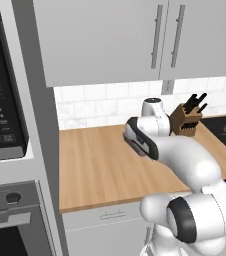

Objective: Take the meat container that has the chicken drumstick and place it on the second highest rack of the freezer. Then take the vegetable container that has the broccoli and lemon wedge and place it on the highest rack of the freezer.

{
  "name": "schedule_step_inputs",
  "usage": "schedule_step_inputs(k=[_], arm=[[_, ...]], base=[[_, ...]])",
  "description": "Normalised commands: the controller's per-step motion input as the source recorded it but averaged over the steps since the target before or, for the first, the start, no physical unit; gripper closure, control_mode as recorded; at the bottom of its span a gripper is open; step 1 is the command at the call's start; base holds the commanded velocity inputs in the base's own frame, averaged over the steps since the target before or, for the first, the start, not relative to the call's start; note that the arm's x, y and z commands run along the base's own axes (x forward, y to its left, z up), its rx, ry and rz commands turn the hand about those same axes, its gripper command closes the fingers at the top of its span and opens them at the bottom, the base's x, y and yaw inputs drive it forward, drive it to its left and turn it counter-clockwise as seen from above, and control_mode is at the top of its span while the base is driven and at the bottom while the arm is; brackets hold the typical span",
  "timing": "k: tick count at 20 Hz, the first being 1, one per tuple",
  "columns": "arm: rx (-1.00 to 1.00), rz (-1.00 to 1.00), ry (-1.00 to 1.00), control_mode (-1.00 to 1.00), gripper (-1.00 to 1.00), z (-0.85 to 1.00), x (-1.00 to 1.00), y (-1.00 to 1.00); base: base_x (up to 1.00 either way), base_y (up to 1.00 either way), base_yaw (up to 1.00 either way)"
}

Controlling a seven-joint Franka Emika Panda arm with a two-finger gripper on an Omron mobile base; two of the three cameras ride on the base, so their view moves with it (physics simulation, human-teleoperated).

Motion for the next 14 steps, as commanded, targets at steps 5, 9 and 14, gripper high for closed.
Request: schedule_step_inputs(k=[5,9,14], arm=[[0.0,0.01,0.0,-1.0,1.0,0.35,-0.47,-0.36],[0.01,-0.01,0.0,-1.0,1.0,0.41,-0.36,-0.28],[0.01,-0.1,0.0,-1.0,1.0,0.35,-0.26,-0.05]], base=[[0.0,0.0,0.0],[0.0,0.0,0.0],[0.0,0.0,0.0]])
